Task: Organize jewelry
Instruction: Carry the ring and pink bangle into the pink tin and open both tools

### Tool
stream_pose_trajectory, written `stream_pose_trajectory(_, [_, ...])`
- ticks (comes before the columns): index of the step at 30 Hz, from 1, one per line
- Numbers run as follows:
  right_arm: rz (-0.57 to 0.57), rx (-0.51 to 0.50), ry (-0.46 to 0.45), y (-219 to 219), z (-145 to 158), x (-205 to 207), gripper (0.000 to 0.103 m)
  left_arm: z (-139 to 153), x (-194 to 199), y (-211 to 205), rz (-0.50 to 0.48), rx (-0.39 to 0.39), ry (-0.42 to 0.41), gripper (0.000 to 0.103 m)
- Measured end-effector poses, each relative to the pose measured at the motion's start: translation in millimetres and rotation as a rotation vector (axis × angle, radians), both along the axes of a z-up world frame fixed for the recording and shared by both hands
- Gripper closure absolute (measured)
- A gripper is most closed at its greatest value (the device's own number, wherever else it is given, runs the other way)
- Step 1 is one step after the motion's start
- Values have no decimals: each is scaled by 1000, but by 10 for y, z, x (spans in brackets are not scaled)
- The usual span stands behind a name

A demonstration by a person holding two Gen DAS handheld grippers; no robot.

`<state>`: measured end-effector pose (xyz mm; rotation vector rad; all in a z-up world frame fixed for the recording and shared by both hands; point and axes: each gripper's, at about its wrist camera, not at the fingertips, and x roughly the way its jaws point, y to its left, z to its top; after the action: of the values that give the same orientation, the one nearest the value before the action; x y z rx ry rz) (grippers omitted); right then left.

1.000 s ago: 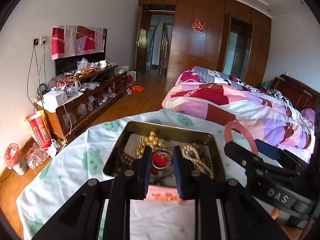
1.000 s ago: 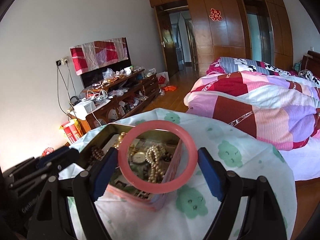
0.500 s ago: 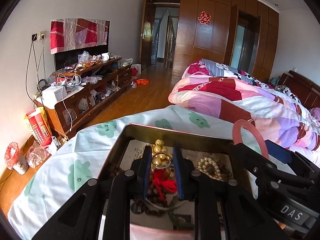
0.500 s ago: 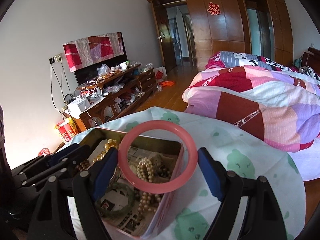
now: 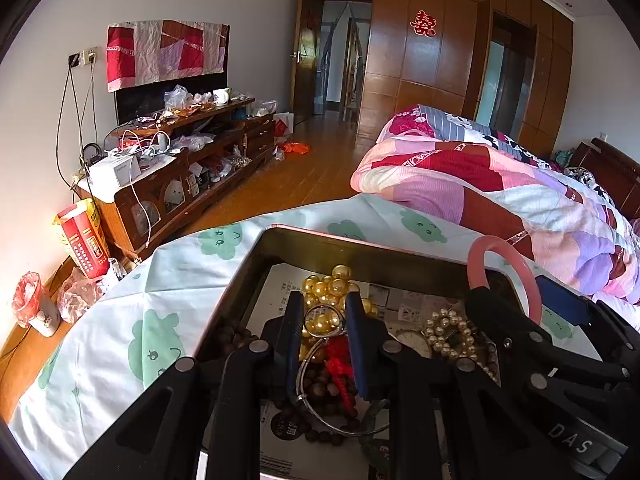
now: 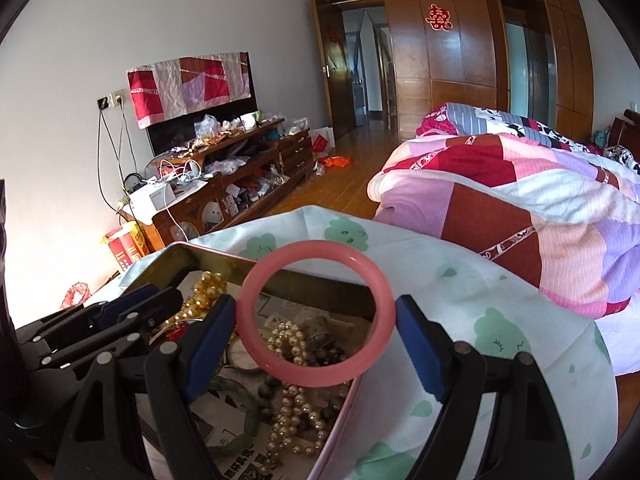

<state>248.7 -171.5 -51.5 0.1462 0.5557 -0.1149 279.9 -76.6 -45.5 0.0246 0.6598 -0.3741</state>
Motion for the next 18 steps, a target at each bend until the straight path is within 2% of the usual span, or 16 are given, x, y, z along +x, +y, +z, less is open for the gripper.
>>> stream_pose_trajectory(9, [-8,-18,30,25,-47,114,19,-107,104,-20,22,37,47,82])
stream_pose_trajectory(18, [14,-29,48,61,-62,149,19,-150,150,9,32,32,84,82])
